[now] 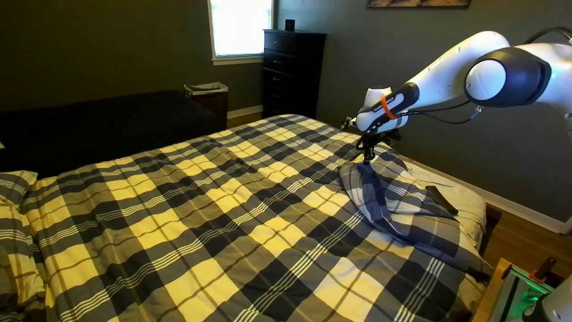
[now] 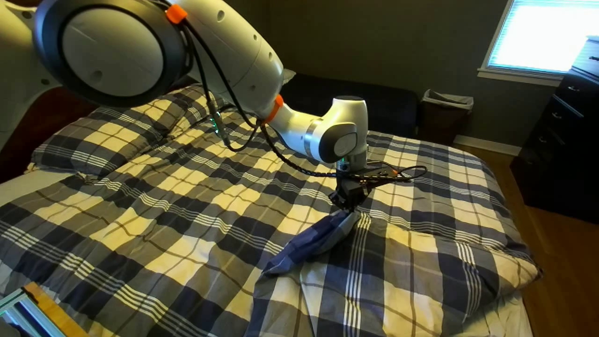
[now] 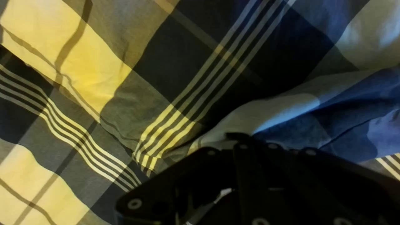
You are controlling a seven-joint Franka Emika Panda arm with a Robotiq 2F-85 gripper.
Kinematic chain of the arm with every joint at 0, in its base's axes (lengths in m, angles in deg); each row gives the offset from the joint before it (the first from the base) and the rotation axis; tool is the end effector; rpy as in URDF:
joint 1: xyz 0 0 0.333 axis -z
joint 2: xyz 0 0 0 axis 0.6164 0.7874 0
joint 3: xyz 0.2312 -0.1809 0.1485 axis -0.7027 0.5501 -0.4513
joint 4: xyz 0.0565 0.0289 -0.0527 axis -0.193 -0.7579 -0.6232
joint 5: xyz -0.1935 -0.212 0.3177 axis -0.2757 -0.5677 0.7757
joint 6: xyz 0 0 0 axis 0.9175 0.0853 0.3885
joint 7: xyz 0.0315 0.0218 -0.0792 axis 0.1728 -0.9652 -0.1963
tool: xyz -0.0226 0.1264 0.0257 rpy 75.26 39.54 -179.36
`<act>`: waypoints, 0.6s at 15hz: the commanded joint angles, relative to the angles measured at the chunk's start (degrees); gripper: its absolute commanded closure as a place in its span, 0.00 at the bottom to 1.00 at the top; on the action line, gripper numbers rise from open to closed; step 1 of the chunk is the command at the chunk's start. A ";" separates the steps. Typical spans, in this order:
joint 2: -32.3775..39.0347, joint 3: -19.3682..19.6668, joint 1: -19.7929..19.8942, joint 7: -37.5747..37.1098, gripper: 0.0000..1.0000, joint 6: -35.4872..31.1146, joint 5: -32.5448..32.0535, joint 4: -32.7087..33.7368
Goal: Move the black remote to the right and then cover it with the duvet
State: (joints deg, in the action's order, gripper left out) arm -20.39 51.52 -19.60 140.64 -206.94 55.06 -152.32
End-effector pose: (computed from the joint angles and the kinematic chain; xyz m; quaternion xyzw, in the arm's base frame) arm 0.6756 -0.3155 0.1717 0.9083 0.4089 -0.0309 0.0823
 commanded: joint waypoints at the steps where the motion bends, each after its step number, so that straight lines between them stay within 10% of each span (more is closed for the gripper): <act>1: 0.04 5.37 -2.58 -10.53 0.99 -3.61 -6.01 -0.70; 9: 1.06 15.74 -2.44 -33.68 0.99 -3.23 -18.15 -2.53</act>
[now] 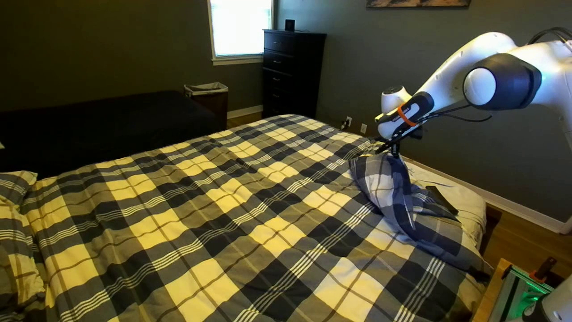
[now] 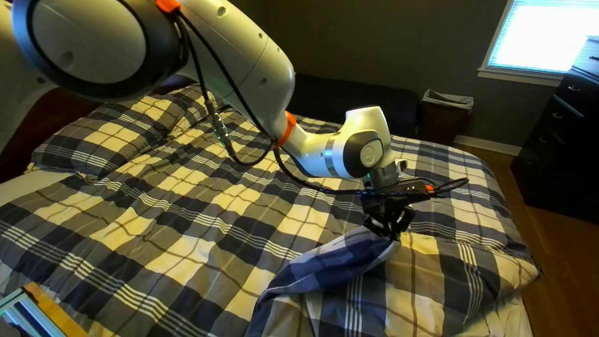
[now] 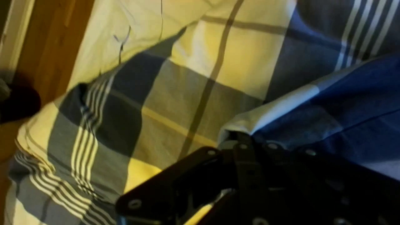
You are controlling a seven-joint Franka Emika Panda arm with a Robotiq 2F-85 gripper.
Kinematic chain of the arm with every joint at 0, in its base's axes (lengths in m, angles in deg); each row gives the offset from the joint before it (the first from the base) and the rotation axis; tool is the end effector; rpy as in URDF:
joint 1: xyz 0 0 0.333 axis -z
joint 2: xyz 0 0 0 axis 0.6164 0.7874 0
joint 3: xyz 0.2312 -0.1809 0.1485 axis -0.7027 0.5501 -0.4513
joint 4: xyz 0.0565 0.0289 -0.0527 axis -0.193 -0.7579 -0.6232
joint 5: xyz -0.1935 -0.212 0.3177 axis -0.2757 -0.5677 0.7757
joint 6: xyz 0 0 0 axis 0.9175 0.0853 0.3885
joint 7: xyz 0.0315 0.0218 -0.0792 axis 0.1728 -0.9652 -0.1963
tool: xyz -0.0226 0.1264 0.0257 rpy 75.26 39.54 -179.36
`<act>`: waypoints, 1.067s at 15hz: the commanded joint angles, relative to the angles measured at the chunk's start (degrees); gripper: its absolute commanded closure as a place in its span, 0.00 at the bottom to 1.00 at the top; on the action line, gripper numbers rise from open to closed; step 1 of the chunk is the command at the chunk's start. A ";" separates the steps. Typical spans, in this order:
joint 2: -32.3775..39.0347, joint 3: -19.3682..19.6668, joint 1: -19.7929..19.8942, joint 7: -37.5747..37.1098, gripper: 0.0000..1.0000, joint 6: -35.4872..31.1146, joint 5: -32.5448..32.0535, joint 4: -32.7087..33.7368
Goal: Move the black remote to the right and then cover it with the duvet
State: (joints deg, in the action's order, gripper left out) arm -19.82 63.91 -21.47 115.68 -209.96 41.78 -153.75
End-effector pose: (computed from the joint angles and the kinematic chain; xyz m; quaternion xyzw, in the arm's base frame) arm 0.6177 -0.4208 0.1824 0.9460 0.2260 -0.1008 0.2094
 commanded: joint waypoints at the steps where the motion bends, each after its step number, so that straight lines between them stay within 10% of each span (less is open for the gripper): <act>1: 0.69 4.40 -0.46 -11.60 0.99 0.40 -6.30 -1.15; 16: 3.36 7.17 7.54 -33.53 0.97 20.62 -10.04 -0.41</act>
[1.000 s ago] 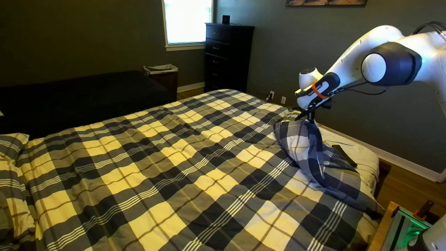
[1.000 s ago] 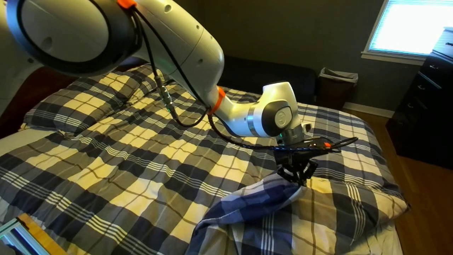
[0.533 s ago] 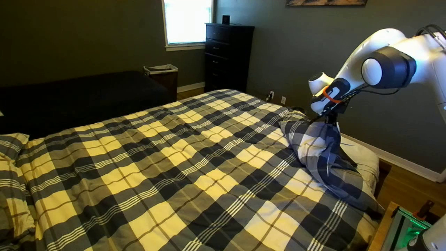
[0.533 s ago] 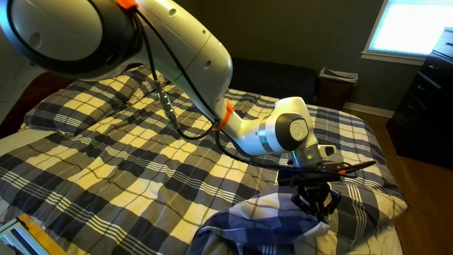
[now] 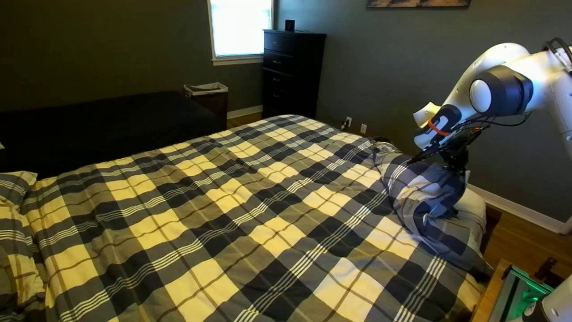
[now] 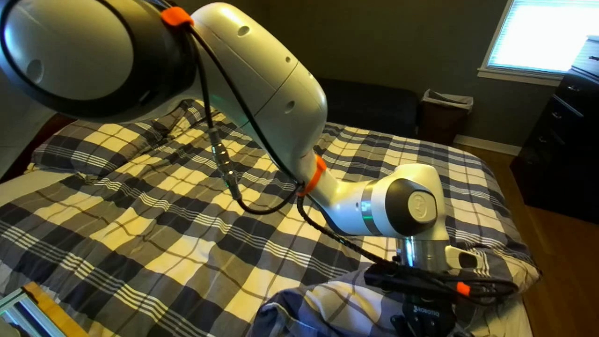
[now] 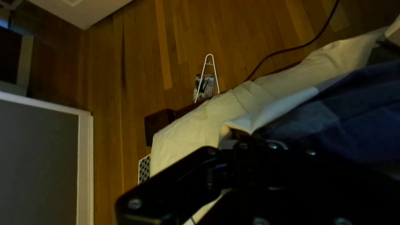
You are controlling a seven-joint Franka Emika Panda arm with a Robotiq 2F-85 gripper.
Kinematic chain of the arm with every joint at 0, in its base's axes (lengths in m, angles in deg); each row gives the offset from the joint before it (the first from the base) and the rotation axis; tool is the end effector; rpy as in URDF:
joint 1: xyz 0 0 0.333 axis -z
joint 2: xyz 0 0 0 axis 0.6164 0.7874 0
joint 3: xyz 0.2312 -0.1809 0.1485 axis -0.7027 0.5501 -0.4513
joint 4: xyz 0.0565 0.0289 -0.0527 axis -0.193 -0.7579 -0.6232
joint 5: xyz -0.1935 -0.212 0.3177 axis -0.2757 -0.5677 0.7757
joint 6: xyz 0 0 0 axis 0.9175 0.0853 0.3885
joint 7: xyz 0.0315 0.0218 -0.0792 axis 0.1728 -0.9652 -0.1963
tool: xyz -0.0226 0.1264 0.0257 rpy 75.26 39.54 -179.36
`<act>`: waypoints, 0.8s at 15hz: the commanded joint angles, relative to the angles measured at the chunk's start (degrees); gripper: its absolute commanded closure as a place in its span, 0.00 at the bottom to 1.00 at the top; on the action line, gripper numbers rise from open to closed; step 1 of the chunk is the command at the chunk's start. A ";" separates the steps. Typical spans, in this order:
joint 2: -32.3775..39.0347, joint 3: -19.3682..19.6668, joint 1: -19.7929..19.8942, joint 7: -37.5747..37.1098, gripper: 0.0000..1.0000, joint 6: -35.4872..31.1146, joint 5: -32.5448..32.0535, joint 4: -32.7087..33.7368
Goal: Move the black remote to the right and then cover it with the duvet
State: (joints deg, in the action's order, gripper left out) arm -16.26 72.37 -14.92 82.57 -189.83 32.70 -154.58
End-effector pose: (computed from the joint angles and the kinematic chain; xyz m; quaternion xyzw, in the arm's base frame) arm 0.4361 -0.5478 0.1514 0.9096 -0.1422 -0.2992 0.2506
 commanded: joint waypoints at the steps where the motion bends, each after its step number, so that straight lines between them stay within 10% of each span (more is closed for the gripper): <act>1: 0.05 -1.21 1.48 -0.81 0.97 0.74 -0.88 0.63; 5: 0.52 -1.20 1.49 -1.46 0.99 1.03 -0.78 1.28; 12: 7.50 -1.72 9.47 -1.15 0.99 20.13 5.93 11.39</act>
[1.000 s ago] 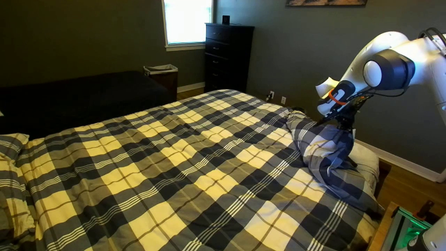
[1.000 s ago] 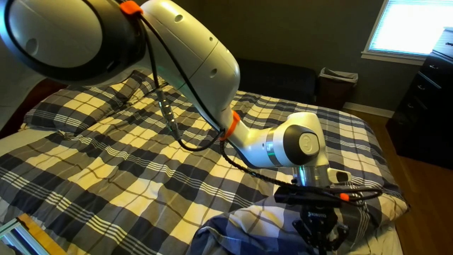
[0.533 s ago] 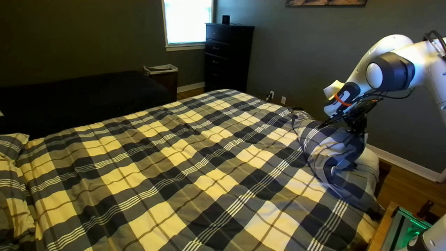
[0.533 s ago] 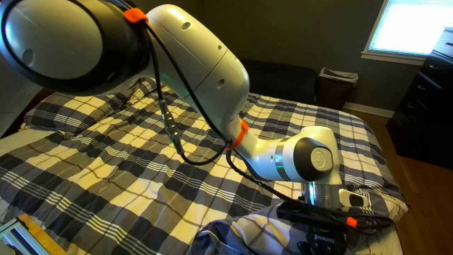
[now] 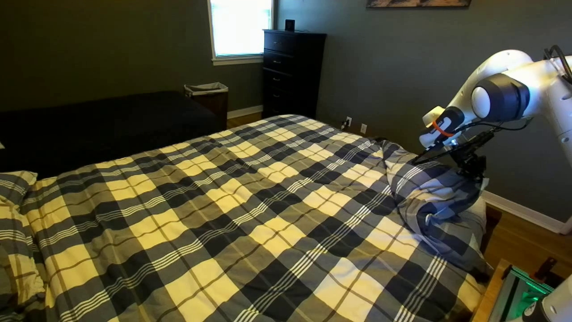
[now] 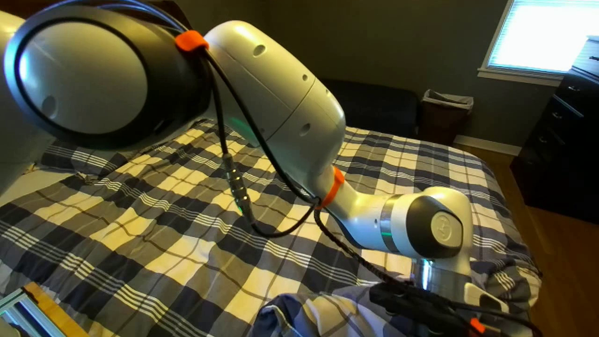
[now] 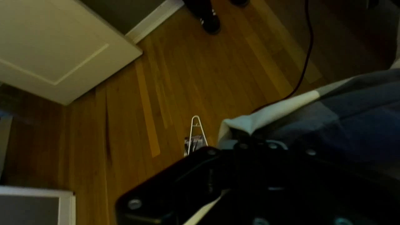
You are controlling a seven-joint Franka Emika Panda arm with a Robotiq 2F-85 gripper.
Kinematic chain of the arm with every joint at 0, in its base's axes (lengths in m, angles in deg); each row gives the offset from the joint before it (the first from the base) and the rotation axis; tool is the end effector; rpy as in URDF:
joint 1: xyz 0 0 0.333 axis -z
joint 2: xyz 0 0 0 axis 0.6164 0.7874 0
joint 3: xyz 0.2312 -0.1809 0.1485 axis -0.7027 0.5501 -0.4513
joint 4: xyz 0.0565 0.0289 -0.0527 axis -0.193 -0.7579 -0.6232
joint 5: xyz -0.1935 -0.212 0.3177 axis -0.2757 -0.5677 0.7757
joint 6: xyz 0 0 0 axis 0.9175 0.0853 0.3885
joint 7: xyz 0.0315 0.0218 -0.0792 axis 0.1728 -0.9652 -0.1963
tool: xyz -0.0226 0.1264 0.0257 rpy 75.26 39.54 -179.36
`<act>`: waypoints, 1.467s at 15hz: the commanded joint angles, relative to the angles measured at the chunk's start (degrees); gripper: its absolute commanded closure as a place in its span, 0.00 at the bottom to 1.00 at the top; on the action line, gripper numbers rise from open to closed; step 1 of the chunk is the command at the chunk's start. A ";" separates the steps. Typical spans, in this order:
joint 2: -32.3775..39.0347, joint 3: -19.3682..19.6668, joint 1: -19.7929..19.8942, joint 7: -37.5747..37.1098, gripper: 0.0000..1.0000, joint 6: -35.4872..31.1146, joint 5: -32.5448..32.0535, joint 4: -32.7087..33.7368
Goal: Move the black remote to the right and then cover it with the duvet
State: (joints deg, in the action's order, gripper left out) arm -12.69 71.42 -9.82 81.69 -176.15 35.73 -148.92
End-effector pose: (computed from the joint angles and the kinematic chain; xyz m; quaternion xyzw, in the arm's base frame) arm 0.3856 -0.5733 0.1427 0.8726 -0.2248 -0.3845 0.2005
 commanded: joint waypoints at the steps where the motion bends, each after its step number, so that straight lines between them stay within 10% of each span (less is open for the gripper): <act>1: 5.08 -0.78 5.47 -0.96 0.99 8.90 3.92 7.33; 12: 15.21 -0.76 16.85 -8.05 0.99 12.61 5.04 24.12; 22: 14.77 -1.34 21.81 -17.27 0.99 -9.13 8.71 25.59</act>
State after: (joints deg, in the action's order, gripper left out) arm 2.23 71.62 9.92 65.19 -178.47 42.45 -123.82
